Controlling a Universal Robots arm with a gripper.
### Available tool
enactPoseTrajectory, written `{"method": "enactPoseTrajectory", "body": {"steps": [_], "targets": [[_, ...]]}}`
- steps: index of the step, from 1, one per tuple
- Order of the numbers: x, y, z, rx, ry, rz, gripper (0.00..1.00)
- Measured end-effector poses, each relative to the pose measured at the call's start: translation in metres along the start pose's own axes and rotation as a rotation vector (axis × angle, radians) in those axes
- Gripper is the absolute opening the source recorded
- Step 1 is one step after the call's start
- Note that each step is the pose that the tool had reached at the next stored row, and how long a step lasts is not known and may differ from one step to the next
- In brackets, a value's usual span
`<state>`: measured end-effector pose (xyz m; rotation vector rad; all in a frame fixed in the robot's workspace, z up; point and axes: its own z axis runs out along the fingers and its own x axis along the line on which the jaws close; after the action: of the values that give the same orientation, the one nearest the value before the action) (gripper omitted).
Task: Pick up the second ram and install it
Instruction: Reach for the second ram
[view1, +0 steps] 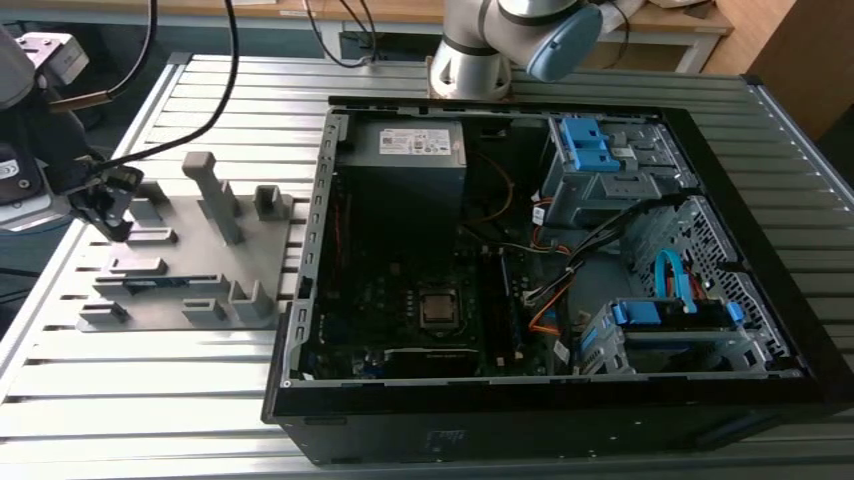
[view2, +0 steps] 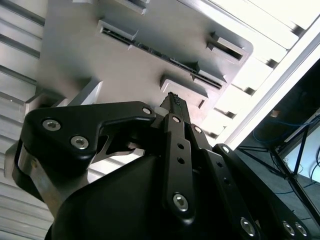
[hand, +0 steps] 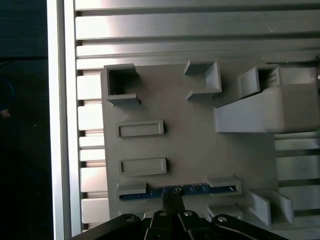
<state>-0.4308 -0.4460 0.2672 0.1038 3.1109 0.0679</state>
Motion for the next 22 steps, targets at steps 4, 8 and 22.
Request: {"method": "enactPoseTrajectory", "body": {"steps": [4, 8, 22], "targets": [[0.0001, -0.0003, 0.0035, -0.0001, 0.0, 0.0, 0.1], [0.0001, -0.0008, 0.0067, 0.0, 0.0, 0.0, 0.1], [0.0003, -0.0024, 0.0175, 0.0, 0.0, 0.0, 0.1]]}}
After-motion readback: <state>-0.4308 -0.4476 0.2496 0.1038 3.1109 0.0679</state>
